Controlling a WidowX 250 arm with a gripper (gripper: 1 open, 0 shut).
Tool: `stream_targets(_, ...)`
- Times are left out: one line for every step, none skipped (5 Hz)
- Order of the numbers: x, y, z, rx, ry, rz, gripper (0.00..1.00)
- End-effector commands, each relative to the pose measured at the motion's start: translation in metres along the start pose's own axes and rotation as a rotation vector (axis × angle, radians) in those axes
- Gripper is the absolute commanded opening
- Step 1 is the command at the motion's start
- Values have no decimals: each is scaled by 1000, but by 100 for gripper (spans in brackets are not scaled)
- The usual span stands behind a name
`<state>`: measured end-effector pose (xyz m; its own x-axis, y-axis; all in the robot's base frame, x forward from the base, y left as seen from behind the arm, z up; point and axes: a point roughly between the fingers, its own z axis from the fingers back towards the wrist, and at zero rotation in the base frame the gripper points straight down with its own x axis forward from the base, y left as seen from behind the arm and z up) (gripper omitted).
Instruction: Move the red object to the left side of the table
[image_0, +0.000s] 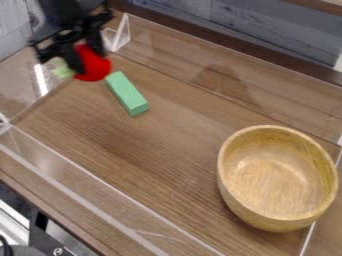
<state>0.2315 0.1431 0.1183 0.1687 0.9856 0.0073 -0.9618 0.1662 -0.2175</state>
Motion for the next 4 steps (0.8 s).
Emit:
stream_targets(24, 15, 1, -26, -68, -4, 0)
stream_targets(36, 29, -13, -17, -97, -18, 0)
stream_targets(41, 38, -33, 1, -134, 14, 0)
stream_targets(42, 44, -56, 16, -165, 46, 0)
